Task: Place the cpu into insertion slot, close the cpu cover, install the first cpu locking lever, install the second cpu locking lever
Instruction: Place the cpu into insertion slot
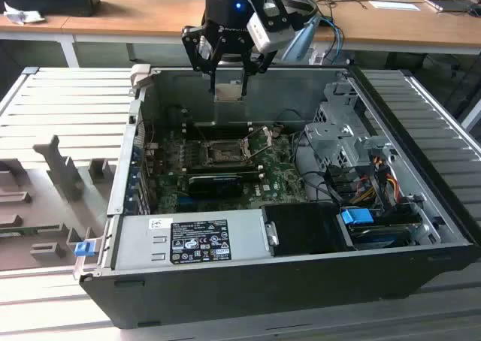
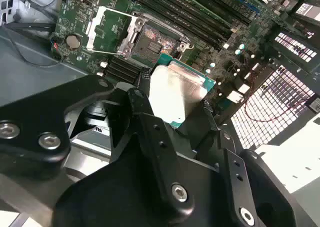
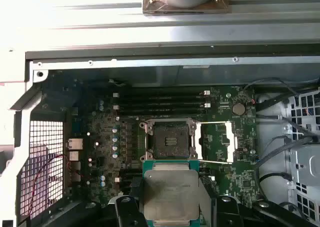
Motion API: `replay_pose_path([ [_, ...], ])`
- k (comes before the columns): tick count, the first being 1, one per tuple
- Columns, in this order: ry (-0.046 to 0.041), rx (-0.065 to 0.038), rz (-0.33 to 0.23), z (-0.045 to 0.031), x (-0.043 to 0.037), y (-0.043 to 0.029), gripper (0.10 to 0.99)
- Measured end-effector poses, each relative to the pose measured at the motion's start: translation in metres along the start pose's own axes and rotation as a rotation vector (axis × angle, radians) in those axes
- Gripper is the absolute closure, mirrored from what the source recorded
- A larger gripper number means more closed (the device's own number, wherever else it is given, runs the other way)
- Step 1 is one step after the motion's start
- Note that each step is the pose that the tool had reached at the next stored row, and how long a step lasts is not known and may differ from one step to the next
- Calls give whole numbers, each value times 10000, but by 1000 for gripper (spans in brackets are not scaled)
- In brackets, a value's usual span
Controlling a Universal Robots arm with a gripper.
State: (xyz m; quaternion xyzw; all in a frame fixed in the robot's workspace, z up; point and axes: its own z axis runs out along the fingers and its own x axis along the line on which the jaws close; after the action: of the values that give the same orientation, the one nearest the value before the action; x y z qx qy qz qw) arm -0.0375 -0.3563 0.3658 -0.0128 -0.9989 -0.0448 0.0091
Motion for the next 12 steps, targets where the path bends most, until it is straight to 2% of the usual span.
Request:
replay_pose_path([
  [3, -14, -1, 159, 0, -1, 0, 557],
  [5, -47, -8, 521, 0, 0, 0, 557],
  [12, -83, -17, 926, 1, 0, 0, 557],
])
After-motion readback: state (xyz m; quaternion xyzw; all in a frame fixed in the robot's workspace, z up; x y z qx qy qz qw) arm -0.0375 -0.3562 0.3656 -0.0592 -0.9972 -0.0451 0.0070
